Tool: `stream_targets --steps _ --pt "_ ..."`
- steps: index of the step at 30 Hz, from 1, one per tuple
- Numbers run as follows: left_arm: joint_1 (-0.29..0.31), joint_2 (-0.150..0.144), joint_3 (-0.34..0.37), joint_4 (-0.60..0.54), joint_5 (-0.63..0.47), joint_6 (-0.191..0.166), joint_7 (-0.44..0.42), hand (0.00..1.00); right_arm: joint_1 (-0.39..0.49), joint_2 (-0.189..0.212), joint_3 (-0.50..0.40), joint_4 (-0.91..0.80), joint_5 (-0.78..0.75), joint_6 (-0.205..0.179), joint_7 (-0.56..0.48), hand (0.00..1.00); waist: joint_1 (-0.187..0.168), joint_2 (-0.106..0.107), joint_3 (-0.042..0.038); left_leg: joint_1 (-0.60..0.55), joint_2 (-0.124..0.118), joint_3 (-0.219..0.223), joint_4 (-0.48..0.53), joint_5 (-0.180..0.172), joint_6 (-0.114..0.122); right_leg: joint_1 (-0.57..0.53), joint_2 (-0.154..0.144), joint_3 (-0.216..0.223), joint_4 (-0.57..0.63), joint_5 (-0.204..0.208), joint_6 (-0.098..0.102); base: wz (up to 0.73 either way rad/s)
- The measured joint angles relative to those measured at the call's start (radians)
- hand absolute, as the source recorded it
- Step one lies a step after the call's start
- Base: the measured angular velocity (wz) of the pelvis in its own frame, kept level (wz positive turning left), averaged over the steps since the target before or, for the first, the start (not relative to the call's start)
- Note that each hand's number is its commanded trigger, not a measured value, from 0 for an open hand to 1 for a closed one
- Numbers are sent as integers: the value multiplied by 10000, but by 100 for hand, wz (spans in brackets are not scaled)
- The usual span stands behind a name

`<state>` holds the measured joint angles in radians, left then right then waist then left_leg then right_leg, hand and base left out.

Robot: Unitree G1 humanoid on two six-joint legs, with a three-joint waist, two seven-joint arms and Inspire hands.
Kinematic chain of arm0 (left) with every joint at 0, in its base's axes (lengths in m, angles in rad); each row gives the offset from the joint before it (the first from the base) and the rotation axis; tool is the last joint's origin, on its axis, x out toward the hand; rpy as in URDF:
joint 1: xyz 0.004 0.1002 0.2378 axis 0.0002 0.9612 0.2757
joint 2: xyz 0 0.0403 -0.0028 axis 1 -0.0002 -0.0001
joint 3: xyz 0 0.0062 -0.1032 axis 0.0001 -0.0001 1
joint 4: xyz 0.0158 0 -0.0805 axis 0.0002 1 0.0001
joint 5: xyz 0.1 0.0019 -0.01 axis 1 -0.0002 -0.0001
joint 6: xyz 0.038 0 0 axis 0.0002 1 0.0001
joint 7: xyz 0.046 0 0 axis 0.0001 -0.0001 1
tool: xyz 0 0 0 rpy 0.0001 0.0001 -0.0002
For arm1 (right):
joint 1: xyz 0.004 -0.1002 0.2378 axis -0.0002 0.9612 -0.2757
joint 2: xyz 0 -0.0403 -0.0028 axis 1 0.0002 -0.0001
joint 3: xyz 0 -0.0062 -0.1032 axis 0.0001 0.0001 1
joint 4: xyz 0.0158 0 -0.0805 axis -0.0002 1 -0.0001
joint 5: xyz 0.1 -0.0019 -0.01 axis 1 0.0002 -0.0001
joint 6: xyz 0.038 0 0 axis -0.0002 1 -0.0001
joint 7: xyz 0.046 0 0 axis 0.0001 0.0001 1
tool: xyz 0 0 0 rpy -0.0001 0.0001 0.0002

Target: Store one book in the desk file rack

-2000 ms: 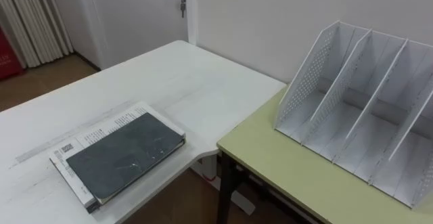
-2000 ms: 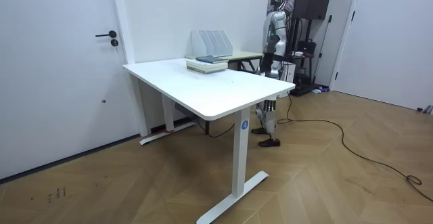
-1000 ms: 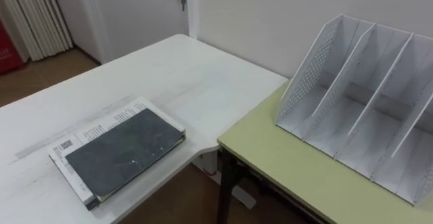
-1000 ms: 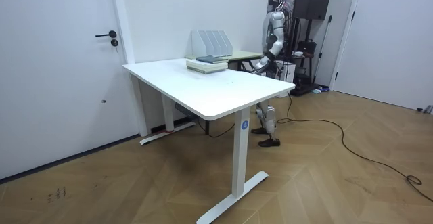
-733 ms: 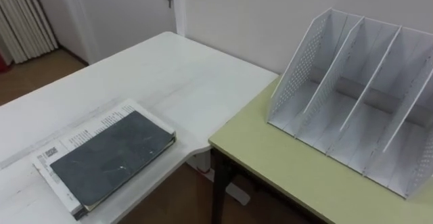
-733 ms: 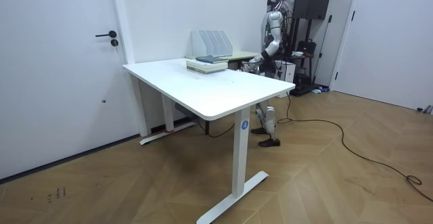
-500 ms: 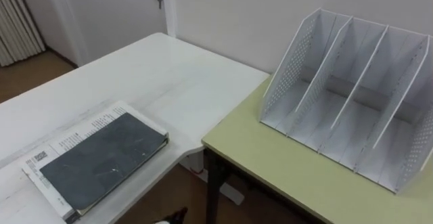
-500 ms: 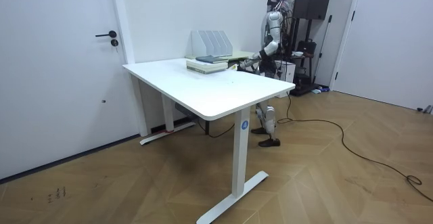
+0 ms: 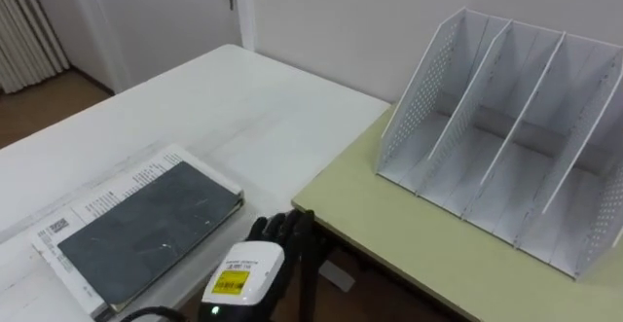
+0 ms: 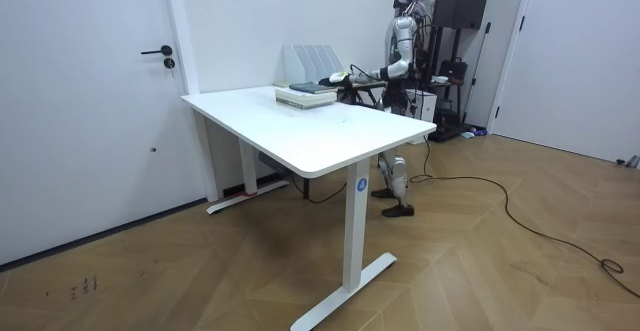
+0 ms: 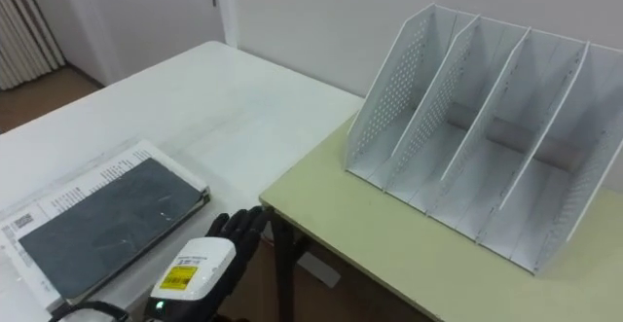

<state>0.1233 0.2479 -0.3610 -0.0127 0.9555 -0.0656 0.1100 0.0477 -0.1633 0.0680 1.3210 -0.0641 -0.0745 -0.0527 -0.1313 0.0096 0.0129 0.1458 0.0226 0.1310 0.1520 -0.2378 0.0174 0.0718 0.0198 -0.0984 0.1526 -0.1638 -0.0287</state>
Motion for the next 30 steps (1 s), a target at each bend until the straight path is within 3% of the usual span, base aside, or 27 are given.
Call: stream_targets --steps 7,14,16,22,30 --pt "-214 32 20 -134 41 -89 1304 0 9 -2 257 123 825 38 23 0 -23 -3 1 1 2 -1 2 0 0 -19 10 75 -10 4 -6 -3" --pt "-215 175 168 -386 658 -178 2259 0 117 -83 245 177 705 33 113 0 11 58 -25 35 5 -1 -13 0 0 4 11 153 -17 14 1 0" --pt "-212 177 384 -349 773 -232 2442 0 123 -108 141 175 412 43 114 0 16 99 -12 61 6 -1 -16 0 0 23 10 152 -17 15 1 0" --pt "-113 184 1017 8 910 -222 3053 0 187 -108 -328 156 277 173 78 0 52 276 -74 90 5 39 -17 0 0 32 87 117 -20 46 -17 0" --pt "103 186 1532 464 958 -208 3337 0 226 -108 -346 138 176 445 15 0 224 292 -78 155 14 23 -16 0 0 99 95 63 -23 60 -40 2"
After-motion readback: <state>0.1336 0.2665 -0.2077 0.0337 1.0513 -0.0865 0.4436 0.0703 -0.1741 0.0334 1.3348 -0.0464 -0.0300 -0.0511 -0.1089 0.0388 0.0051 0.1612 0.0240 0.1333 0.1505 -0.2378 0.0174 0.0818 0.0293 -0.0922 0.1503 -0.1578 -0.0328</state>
